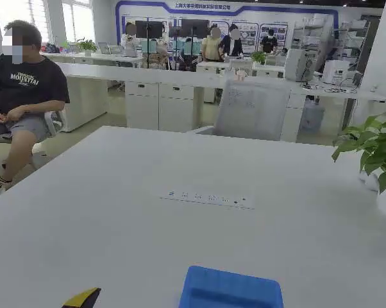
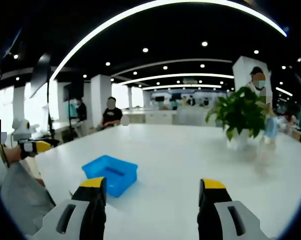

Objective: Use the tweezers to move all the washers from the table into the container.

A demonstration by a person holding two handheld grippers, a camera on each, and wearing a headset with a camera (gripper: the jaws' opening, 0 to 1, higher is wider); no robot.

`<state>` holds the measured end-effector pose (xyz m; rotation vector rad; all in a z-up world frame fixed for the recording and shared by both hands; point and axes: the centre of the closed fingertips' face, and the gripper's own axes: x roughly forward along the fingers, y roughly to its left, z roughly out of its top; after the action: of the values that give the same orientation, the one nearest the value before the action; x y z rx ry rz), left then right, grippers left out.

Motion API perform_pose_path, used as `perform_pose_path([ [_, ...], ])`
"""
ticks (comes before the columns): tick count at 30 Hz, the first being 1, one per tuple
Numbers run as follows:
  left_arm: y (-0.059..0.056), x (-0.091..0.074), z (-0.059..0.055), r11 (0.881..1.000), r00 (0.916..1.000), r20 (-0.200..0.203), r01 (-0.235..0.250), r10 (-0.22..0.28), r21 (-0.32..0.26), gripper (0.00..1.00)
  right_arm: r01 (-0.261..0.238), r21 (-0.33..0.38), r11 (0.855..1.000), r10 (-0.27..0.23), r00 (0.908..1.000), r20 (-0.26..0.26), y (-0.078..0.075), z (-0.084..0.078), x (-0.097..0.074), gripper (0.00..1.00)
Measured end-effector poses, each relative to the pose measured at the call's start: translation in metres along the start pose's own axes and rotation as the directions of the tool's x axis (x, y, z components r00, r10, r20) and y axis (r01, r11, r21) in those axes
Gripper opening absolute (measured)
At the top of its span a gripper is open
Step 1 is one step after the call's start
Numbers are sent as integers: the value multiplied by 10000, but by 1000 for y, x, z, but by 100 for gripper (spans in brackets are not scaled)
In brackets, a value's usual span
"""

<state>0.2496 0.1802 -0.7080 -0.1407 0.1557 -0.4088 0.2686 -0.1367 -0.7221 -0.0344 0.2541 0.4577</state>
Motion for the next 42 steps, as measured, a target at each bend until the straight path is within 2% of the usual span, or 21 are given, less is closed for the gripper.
perform_pose_path([
  [42, 3, 0, -5, 9999, 9996, -251, -136, 137, 36, 89, -161, -276, 9995, 153, 9994, -302, 7, -5, 2, 72],
])
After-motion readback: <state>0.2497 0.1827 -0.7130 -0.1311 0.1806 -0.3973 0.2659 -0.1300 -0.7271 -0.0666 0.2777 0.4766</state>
